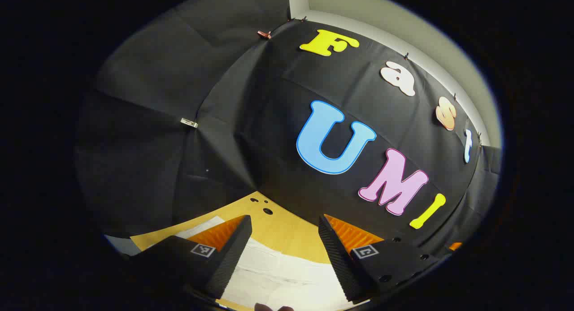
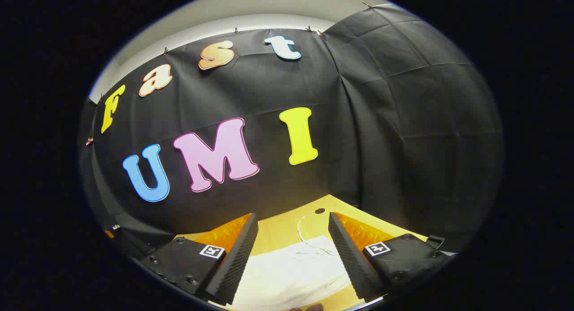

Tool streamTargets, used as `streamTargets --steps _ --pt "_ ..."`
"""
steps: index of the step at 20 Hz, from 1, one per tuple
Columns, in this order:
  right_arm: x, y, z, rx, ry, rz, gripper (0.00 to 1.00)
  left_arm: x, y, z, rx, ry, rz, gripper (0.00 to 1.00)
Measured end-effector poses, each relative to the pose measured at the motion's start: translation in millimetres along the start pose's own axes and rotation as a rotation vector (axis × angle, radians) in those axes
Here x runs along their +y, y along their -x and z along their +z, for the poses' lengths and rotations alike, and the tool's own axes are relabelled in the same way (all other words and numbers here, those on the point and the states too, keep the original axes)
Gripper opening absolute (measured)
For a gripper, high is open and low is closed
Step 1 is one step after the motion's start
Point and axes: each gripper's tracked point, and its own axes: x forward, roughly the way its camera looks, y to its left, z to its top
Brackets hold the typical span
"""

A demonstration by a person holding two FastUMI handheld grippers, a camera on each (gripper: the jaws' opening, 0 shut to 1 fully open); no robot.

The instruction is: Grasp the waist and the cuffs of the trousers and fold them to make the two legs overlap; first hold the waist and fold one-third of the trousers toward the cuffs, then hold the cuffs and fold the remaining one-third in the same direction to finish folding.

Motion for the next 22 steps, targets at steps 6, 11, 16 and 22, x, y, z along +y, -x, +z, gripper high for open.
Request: streamTargets --steps 6,11,16,22 --pt "1 -1 -5 0.017 0.013 0.0 0.97 -2 1 -6 0.021 -0.005 -0.019 0.95" --pt "-1 6 -8 0.017 0.068 -0.001 0.97 0 -1 -7 0.026 -0.04 -0.028 0.95" --pt "-5 9 -10 0.021 0.116 -0.008 0.97 3 -1 -7 0.031 -0.054 -0.022 0.9" --pt "-31 5 -10 0.019 0.464 -0.02 0.98 32 -12 -10 0.076 -0.45 -0.05 0.95"
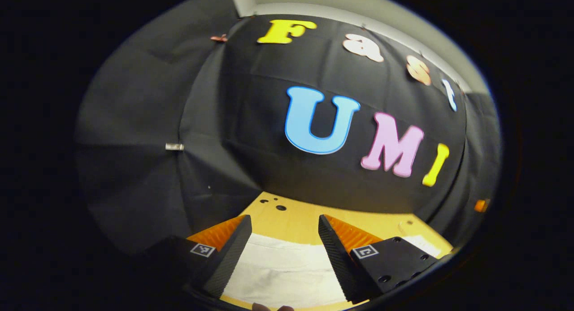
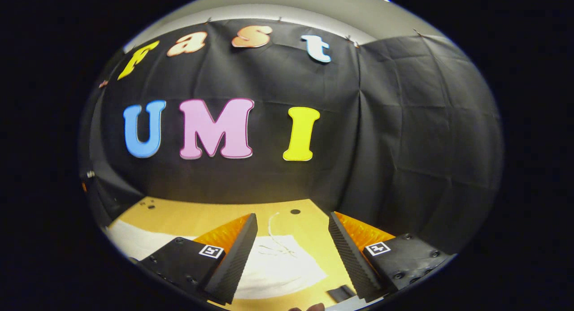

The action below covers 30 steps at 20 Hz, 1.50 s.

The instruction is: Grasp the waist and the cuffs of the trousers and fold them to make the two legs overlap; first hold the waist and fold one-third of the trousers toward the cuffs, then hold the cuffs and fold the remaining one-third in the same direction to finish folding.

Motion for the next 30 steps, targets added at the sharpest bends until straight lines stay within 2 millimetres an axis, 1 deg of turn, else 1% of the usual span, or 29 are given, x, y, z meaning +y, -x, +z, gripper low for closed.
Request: streamTargets --steps 2,3,4,5,6,8,10,11,12,13,14,15,16,18,19,21,22,24,28,29,30 --pt "-4 0 -9 0.007 0.172 0.023 0.99 20 -6 -3 0.011 -0.206 0.012 0.95" --pt "-3 -2 -17 0.009 0.257 0.037 0.98 29 -9 -6 0.011 -0.309 0.014 0.95" --pt "-1 -3 -24 0.015 0.341 0.051 0.98 34 -12 -8 0.007 -0.404 0.021 0.95" --pt "1 -5 -32 0.027 0.423 0.067 0.98 41 -12 -15 0.009 -0.489 0.019 0.95" --pt "3 -5 -42 0.04 0.504 0.08 0.98 47 -13 -19 0.013 -0.568 0.022 0.96" --pt "2 -9 -68 0.067 0.658 0.115 0.98 55 -17 -34 0.013 -0.716 0.012 0.96" --pt "-1 -8 -104 0.105 0.799 0.164 0.97 57 -18 -52 0.025 -0.858 -0.011 0.96" --pt "3 -10 -123 0.127 0.869 0.195 0.97 57 -19 -64 0.035 -0.925 -0.029 0.96" --pt "3 -11 -138 0.143 0.942 0.227 0.97 58 -20 -76 0.055 -0.989 -0.044 0.96" --pt "3 -7 -152 0.151 1.013 0.26 0.97 61 -19 -87 0.077 -1.055 -0.065 0.96" --pt "3 -3 -168 0.16 1.073 0.297 0.97 59 -19 -102 0.106 -1.118 -0.098 0.96" --pt "5 -2 -185 0.174 1.123 0.342 0.97 62 -17 -119 0.14 -1.175 -0.133 0.96" --pt "5 -1 -198 0.181 1.169 0.38 0.97 64 -15 -138 0.182 -1.225 -0.17 0.96" --pt "6 -2 -218 0.193 1.235 0.451 0.97 72 -7 -171 0.267 -1.301 -0.241 0.95" --pt "0 -3 -229 0.204 1.252 0.476 0.97 77 -2 -184 0.302 -1.331 -0.281 0.95" --pt "-8 -7 -248 0.243 1.276 0.512 0.97 77 7 -206 0.358 -1.391 -0.357 0.95" --pt "-11 -8 -254 0.257 1.286 0.526 0.97 77 10 -216 0.386 -1.414 -0.392 0.95" --pt "-12 -13 -265 0.279 1.298 0.556 0.97 84 17 -231 0.438 -1.447 -0.443 0.95" --pt "-9 -13 -279 0.285 1.322 0.629 0.97 91 33 -256 0.539 -1.465 -0.523 0.96" --pt "-7 -13 -286 0.289 1.332 0.651 0.97 96 35 -259 0.553 -1.475 -0.528 0.95" --pt "-5 -13 -291 0.294 1.345 0.672 0.96 96 32 -260 0.556 -1.492 -0.527 0.94"
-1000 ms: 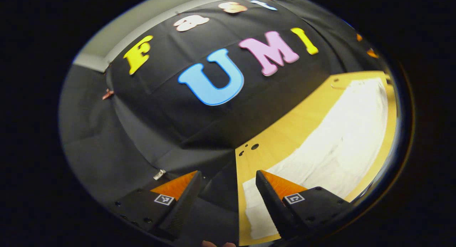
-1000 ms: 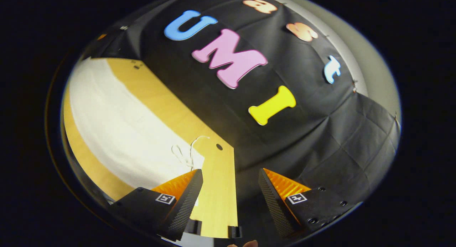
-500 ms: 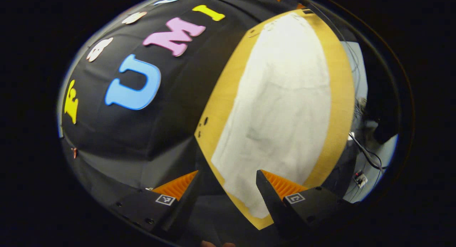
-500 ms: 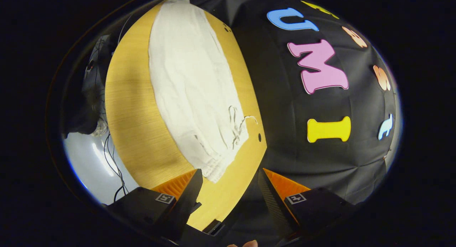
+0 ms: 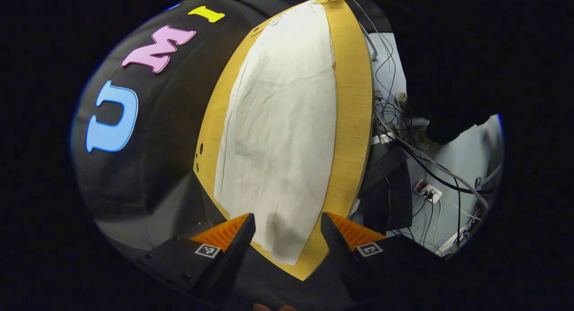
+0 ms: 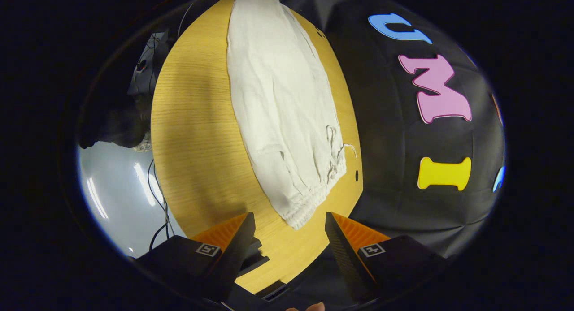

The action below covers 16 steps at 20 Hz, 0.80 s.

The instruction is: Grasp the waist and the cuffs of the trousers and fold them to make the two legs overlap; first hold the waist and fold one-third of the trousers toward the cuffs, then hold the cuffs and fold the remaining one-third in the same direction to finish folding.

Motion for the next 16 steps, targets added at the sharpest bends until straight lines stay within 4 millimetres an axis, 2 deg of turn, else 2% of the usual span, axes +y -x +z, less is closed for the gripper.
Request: streamTargets --steps 2,7,11,12,13,14,15,16 --pt "5 -7 3 -0.011 0.038 0.013 0.97 4 -3 1 0.004 -0.026 -0.004 0.91" --pt "-10 -29 3 -0.022 0.058 -0.011 0.94 24 -25 -3 0.042 -0.079 0.0 0.9" --pt "-22 -50 -1 -0.02 0.084 -0.011 0.93 33 -43 -5 0.084 -0.094 -0.021 0.81" --pt "-21 -53 -1 -0.02 0.081 0.001 0.9 34 -46 -5 0.098 -0.086 -0.033 0.71" --pt "-18 -55 0 -0.02 0.073 0.015 0.82 33 -49 -5 0.109 -0.077 -0.047 0.68" --pt "-15 -57 0 -0.019 0.071 0.02 0.69 30 -52 -3 0.118 -0.069 -0.066 0.52" --pt "-15 -58 1 -0.019 0.077 0.021 0.65 28 -53 -2 0.121 -0.07 -0.064 0.45" --pt "-12 -61 0 -0.017 0.088 0.024 0.6 25 -55 1 0.125 -0.074 -0.068 0.29"
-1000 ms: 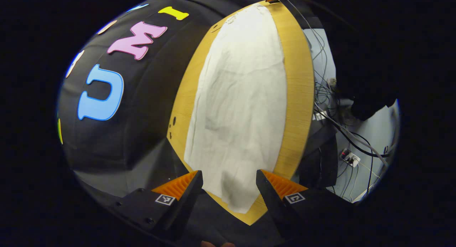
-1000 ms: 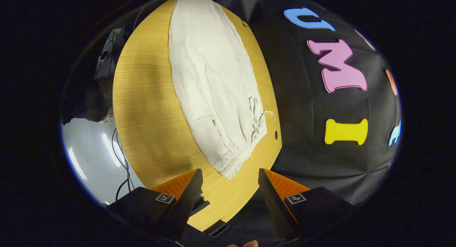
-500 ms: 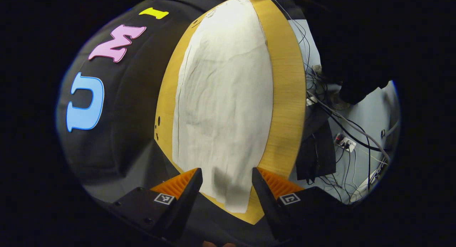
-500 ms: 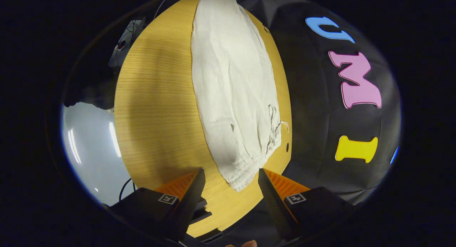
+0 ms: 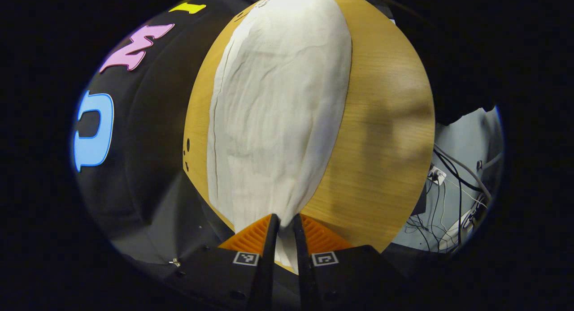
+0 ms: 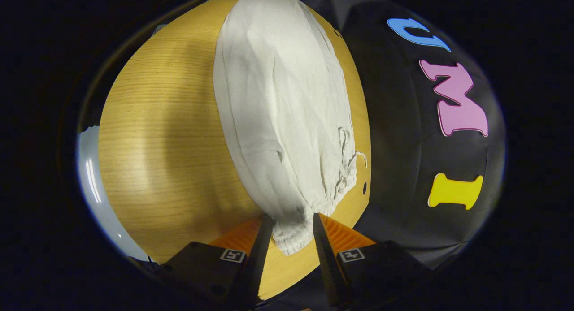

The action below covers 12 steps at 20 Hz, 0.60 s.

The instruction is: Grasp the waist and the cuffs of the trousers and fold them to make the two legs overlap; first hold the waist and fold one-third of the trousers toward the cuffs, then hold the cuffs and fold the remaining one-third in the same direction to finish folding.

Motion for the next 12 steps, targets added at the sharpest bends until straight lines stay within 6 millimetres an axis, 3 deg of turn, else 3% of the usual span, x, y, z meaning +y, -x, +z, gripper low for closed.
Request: streamTargets --steps 1,2,6,8,9,12 --pt "0 -4 0 0.003 0.015 -0.003 0.47 0 -1 -1 0.006 -0.006 0.0 0.26" --pt "1 -6 0 0.007 0.028 0.003 0.34 0 -2 -1 0.014 -0.01 -0.002 0.12" --pt "2 -17 -3 0.03 -0.038 0.052 0.12 3 -5 -2 0.051 0.071 -0.02 0.08" --pt "-1 -11 -3 0.041 -0.081 0.064 0.17 6 -4 0 0.06 0.126 -0.037 0.06" --pt "-9 -8 1 0.034 -0.101 0.042 0.07 9 -1 4 0.053 0.156 -0.032 0.06" --pt "-36 7 6 0.014 -0.198 -0.04 0.07 21 9 11 0.022 0.261 0.003 0.05"
